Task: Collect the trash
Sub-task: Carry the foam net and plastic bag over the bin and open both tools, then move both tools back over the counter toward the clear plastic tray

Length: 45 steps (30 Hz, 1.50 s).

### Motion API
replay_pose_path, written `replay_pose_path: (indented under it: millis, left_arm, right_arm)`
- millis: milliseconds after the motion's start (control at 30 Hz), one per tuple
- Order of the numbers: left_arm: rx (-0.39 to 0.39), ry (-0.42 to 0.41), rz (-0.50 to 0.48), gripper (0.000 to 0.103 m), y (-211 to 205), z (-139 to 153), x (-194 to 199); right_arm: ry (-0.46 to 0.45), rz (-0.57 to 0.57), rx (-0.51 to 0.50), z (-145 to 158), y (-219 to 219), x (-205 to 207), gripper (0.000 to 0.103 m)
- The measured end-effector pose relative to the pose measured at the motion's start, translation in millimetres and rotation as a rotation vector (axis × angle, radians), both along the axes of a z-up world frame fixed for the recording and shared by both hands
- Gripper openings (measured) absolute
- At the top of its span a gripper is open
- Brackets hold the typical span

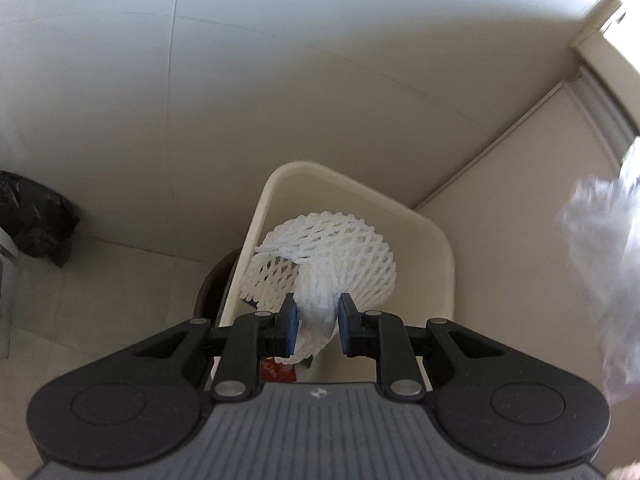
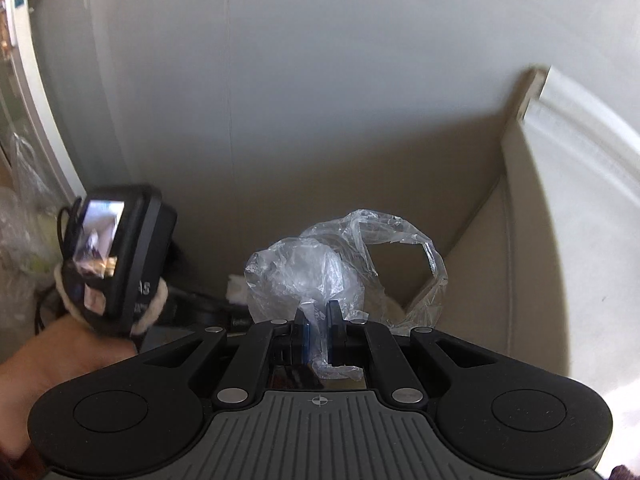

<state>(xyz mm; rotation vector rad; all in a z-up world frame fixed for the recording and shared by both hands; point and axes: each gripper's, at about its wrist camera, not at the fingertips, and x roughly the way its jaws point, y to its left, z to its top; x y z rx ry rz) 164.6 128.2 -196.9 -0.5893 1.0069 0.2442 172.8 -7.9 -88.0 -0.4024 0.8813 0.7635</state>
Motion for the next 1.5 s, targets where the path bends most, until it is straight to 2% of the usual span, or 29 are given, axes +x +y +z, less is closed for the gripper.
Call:
replay_pose_path:
  millis: [200, 267, 333, 433, 533, 633, 700, 833, 967, 1133, 1367, 1500]
  left_arm:
    - [0.016, 0.035, -0.004, 0.019, -3, -11, 8]
    - [0.019, 0.038, -0.001, 0.021, -5, -13, 10]
    - [0.028, 0.035, 0.011, 0.028, -5, -13, 11]
    - [0.041, 0.035, 0.005, 0.032, -6, -12, 12]
    - [0.046, 0.039, 0.002, 0.040, -6, -10, 12]
    - [0.049, 0.038, -0.005, 0.044, -6, -8, 11]
    - [0.048, 0.037, -0.010, 0.046, -7, -7, 10]
    - [0.049, 0.038, -0.017, 0.049, -6, -6, 8]
    - [0.050, 0.040, -0.023, 0.052, -8, -9, 11]
    - [0.050, 0.038, -0.035, 0.056, -9, -10, 12]
    - [0.052, 0.031, -0.058, 0.069, -12, -6, 10]
    - [0.055, 0.021, -0.084, 0.079, -14, 1, 9]
  right_arm:
    - [0.012, -0.012, -0.034, -15, 2, 3, 0.007]
    - [0.016, -0.020, 0.000, -17, 1, 4, 0.013]
    - [0.040, -0.050, 0.057, -17, -1, 17, 0.019]
    - [0.050, -0.094, 0.097, -12, -8, 23, 0.024]
    - [0.065, -0.127, 0.114, -11, -12, 27, 0.034]
    - [0.085, -0.147, 0.110, -14, -15, 32, 0.038]
    - [0.088, -0.150, 0.109, -15, -15, 34, 0.039]
    - [0.088, -0.140, 0.119, -15, -15, 35, 0.051]
    - [0.098, -0.142, 0.127, -14, -17, 35, 0.051]
    - [0.111, -0.144, 0.135, -14, -18, 38, 0.058]
    - [0.110, -0.134, 0.115, -13, -16, 35, 0.065]
    - [0.121, -0.127, 0.143, -5, -17, 35, 0.071]
